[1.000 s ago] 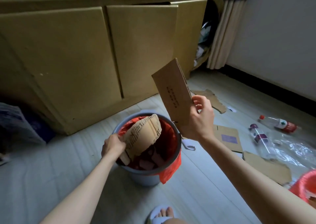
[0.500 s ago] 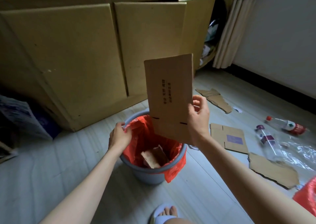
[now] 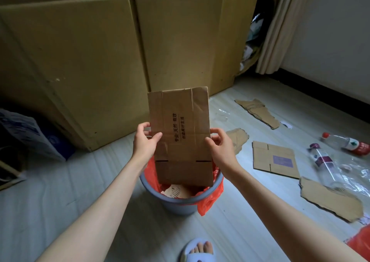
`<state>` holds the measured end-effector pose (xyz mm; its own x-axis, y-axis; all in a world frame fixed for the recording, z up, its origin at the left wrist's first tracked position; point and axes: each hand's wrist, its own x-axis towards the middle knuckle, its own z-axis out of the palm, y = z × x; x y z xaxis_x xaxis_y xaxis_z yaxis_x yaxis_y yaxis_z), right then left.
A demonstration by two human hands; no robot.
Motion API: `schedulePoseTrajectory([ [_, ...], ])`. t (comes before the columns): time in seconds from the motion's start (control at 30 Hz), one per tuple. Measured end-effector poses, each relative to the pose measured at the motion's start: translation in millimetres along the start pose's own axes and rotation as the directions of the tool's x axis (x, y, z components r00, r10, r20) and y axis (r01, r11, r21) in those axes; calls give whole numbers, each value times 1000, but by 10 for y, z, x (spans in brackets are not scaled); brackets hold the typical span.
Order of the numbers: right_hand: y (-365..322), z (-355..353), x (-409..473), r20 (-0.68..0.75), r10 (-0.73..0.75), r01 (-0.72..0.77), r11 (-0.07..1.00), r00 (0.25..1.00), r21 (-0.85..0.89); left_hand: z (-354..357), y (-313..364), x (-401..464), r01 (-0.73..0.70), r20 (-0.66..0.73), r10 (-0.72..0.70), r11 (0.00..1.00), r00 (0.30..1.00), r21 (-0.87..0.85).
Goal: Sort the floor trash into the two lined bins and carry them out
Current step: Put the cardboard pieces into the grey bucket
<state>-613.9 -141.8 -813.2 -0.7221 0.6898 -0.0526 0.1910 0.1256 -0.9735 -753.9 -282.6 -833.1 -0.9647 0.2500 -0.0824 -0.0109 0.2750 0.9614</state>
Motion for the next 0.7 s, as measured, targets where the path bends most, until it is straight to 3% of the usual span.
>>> schedulePoseTrajectory([
  [0.27,162,62,249,79,97,-63,933,992,-355,39,18,9,-160,-72,168,982,983,100],
  [0.37,313,93,287,108,121,-49,857,987,-512,52,-158,24,-16,-15,20,974,1000,227],
  [0.47,415,116,293,150,147,-22,782,978,-623,76,-397,3,134,47,-182,853,982,505],
  [0.57,477,108,292,175,56,74,751,983,-656,138,-448,-30,140,45,-204,799,978,584],
  [0.7,559,21,281,182,-130,223,630,975,-743,260,-412,-137,-55,79,1,723,997,688],
])
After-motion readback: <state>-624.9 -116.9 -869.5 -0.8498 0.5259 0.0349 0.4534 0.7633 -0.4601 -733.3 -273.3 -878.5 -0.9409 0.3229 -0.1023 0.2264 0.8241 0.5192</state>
